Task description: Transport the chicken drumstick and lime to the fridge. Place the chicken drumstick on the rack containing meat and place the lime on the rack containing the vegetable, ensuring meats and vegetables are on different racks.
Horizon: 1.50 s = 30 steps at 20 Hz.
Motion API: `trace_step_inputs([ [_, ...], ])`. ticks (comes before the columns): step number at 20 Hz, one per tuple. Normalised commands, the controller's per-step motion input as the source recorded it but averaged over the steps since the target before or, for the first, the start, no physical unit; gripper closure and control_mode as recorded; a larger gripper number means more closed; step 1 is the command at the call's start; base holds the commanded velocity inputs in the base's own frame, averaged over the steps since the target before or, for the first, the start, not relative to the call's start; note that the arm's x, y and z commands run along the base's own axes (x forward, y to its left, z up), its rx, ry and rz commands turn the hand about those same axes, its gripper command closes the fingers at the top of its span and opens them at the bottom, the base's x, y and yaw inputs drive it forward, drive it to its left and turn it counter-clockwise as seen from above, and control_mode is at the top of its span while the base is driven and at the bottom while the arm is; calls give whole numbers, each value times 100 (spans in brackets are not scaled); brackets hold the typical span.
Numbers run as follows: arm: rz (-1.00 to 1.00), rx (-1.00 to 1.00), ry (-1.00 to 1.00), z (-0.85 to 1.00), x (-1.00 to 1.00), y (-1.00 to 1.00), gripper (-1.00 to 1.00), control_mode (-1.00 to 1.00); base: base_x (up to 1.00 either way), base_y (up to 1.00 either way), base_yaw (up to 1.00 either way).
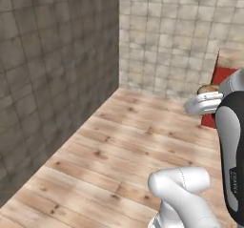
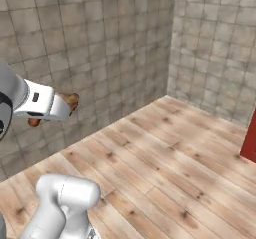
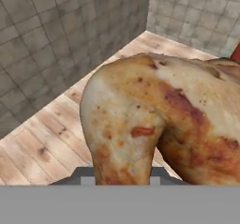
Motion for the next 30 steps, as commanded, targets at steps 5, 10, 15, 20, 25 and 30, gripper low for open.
trace_step_inputs([
  [5, 0, 0, 0, 0, 0, 0, 100, 100, 0, 0, 100],
  [10, 0, 0, 0, 0, 0, 0, 100, 100, 0, 0, 100],
  [15, 0, 0, 0, 0, 0, 0, 100, 100, 0, 0, 100],
  [20, 0, 0, 0, 0, 0, 0, 100, 100, 0, 0, 100],
  [25, 0, 0, 0, 0, 0, 0, 100, 100, 0, 0, 100],
  [30, 0, 0, 0, 0, 0, 0, 100, 100, 0, 0, 100],
])
